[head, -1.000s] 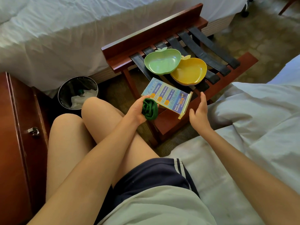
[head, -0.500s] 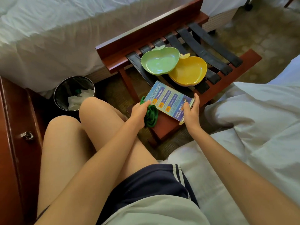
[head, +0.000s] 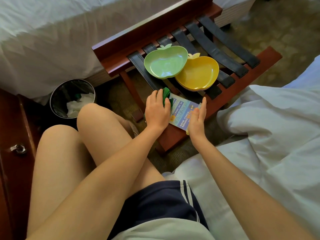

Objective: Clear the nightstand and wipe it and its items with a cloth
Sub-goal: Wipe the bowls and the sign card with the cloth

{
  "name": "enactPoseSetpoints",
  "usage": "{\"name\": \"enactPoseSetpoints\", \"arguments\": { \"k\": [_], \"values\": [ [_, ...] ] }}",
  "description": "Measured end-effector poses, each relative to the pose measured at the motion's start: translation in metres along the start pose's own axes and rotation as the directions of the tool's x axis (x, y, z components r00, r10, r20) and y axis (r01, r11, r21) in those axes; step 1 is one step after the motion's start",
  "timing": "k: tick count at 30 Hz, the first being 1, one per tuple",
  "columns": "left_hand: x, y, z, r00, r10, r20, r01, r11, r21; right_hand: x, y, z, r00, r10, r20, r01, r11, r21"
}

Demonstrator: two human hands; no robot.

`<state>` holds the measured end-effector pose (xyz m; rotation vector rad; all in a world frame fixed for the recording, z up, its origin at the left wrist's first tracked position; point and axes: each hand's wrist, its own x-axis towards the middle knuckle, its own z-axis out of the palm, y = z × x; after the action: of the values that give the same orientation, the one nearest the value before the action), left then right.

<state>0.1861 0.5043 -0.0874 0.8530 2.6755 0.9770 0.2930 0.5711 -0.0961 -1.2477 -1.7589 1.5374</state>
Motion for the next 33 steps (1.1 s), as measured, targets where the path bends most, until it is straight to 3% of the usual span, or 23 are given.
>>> {"name": "enactPoseSetpoints", "arguments": {
  "k": [3,5,8,12,14,18,22,25,27,31,33],
  "values": [
    [-0.005,0.017,0.013,0.995,0.092,0.040,-0.095,0.993,0.075,0.001,0.002,0.002,1.000,0.024,-0.005,-0.024,0.999,0.029],
    [-0.010,0.026,0.018,0.970,0.221,0.102,-0.232,0.967,0.107,0.001,0.001,0.002,1.000,0.008,-0.011,-0.008,0.999,0.040],
    [-0.020,0.021,0.017,0.883,0.407,0.236,-0.423,0.906,0.023,0.000,-0.001,0.002,1.000,0.005,-0.004,-0.005,0.999,0.047],
    [-0.019,0.001,0.013,0.759,0.592,0.271,-0.620,0.784,0.024,-0.003,-0.001,0.002,1.000,-0.004,-0.002,0.005,0.996,0.087],
    [-0.008,-0.005,0.013,0.792,0.568,0.225,-0.599,0.794,0.103,-0.003,0.000,0.002,1.000,-0.005,-0.010,0.007,0.993,0.121],
    [0.020,-0.019,0.009,0.972,0.218,0.088,-0.232,0.950,0.207,-0.003,0.003,0.004,1.000,-0.003,-0.021,0.006,0.990,0.141],
    [0.022,-0.007,0.015,0.997,0.075,0.034,-0.080,0.977,0.196,-0.003,0.004,0.005,1.000,0.005,-0.025,-0.001,0.988,0.155],
    [0.016,0.002,0.017,0.990,0.125,0.069,-0.137,0.969,0.204,-0.002,0.004,0.006,0.999,0.013,-0.037,-0.007,0.986,0.169],
    [0.004,0.006,0.017,0.966,0.228,0.119,-0.248,0.949,0.196,-0.002,0.004,0.007,0.999,0.013,-0.046,-0.005,0.985,0.175],
    [-0.019,0.014,0.017,0.889,0.422,0.177,-0.448,0.883,0.141,-0.002,0.001,0.006,0.999,0.010,-0.042,-0.003,0.988,0.156],
    [-0.022,0.007,0.013,0.813,0.528,0.247,-0.558,0.827,0.070,-0.003,0.001,0.005,1.000,-0.001,-0.027,0.004,0.989,0.146]
  ]
}}
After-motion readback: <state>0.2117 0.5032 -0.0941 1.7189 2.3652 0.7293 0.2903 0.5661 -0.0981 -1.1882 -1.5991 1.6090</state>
